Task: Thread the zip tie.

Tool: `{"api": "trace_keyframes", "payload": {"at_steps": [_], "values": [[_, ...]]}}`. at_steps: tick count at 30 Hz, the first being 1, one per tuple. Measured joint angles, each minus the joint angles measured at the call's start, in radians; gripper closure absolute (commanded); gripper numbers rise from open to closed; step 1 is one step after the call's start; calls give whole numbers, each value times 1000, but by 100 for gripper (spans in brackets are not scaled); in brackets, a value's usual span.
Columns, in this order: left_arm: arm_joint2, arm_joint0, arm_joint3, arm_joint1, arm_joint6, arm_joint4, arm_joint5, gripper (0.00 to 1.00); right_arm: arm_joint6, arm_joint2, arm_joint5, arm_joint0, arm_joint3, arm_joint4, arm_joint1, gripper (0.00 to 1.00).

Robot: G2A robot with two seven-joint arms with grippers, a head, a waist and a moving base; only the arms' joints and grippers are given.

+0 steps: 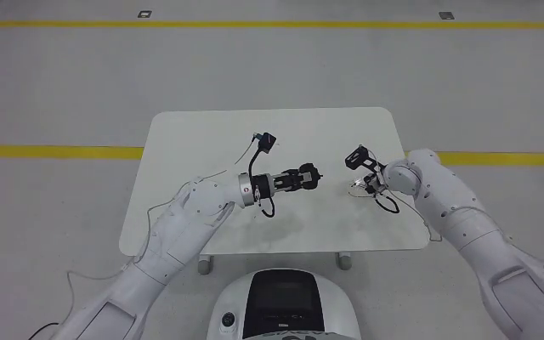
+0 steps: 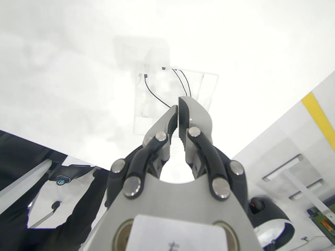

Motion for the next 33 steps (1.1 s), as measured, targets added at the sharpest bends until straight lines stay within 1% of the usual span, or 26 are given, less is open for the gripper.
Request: {"api": "trace_keyframes", "payload": {"at_steps": [5,10,27,29,32,33], "values": [[0,0,0,0,0,0,0,100,17,-53,0,22,22,24,-14,100],[0,0,0,0,0,0,0,100,22,-112,0,46,29,70,-15,100],[0,0,0,0,0,0,0,100,-25,-326,0,139,21,237,22,100],[0,0,0,0,0,0,0,100,-33,-350,0,152,20,253,26,100],[0,0,0,0,0,0,0,100,-44,-383,0,170,32,249,31,100],[0,0,0,0,0,0,0,100,-49,-391,0,175,37,248,32,95]]}}
